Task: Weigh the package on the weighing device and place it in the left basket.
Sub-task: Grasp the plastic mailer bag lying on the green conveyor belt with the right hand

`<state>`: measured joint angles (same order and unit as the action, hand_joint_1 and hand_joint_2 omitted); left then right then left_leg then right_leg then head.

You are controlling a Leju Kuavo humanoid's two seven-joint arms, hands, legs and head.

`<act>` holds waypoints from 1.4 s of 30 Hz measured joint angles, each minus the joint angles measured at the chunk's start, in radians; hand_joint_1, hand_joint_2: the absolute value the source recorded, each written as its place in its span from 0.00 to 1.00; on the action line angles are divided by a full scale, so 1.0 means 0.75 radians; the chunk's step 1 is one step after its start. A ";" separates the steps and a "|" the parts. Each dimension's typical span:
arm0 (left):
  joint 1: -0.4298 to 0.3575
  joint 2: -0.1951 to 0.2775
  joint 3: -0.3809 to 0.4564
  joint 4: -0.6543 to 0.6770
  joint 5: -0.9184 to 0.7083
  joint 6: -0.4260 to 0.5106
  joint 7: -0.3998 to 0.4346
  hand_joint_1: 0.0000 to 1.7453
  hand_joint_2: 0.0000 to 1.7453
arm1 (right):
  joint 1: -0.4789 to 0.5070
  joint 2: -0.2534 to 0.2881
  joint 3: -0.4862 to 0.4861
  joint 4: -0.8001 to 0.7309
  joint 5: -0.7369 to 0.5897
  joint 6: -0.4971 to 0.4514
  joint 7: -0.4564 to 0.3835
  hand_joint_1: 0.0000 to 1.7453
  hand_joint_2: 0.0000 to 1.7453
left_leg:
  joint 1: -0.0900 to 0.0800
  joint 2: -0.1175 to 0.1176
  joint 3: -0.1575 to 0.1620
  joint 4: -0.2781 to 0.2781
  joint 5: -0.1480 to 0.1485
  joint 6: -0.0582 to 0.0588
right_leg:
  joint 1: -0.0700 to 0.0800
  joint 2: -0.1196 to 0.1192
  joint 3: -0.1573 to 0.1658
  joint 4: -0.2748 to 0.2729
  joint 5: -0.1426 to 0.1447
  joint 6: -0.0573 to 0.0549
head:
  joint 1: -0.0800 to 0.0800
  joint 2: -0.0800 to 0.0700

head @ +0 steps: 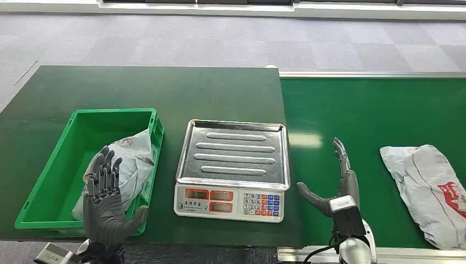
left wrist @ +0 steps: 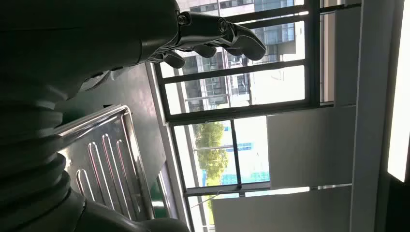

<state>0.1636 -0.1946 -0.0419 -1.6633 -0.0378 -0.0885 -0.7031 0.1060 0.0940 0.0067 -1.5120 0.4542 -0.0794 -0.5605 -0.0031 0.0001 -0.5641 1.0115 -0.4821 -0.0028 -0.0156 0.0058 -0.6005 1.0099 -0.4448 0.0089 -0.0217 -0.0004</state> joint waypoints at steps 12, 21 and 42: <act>0.031 -0.006 0.058 -0.053 -0.003 -0.013 0.001 0.00 1.00 | -0.182 -0.167 -0.159 0.122 0.525 -0.429 0.348 0.00 1.00 | -0.003 0.000 0.000 0.001 0.000 0.002 | -0.003 0.000 0.001 0.000 0.002 0.002 | 0.000 0.000; 0.011 -0.003 0.058 -0.038 0.013 -0.002 0.000 0.00 1.00 | -0.401 -0.329 -0.289 0.417 0.613 -0.429 0.512 0.00 1.00 | -0.004 0.001 0.000 0.001 0.001 0.002 | -0.004 0.001 -0.001 0.000 0.002 0.003 | 0.000 0.000; -0.022 -0.006 0.056 -0.010 0.066 -0.053 0.068 0.00 1.00 | -0.740 -0.735 -0.493 1.505 0.818 0.012 1.176 0.00 1.00 | -0.006 -0.006 -0.001 0.002 0.000 0.009 | -0.006 -0.003 0.000 -0.001 0.002 0.009 | 0.000 0.000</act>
<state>0.1474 -0.1988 0.0000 -1.6710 0.0121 -0.1284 -0.6517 -0.4491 -0.4575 -0.3630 -0.3830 1.0677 -0.0708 0.3214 -0.0078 -0.0043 -0.5650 1.0131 -0.4824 0.0037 -0.0202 0.0033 -0.6005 1.0094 -0.4437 0.0159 -0.0217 -0.0004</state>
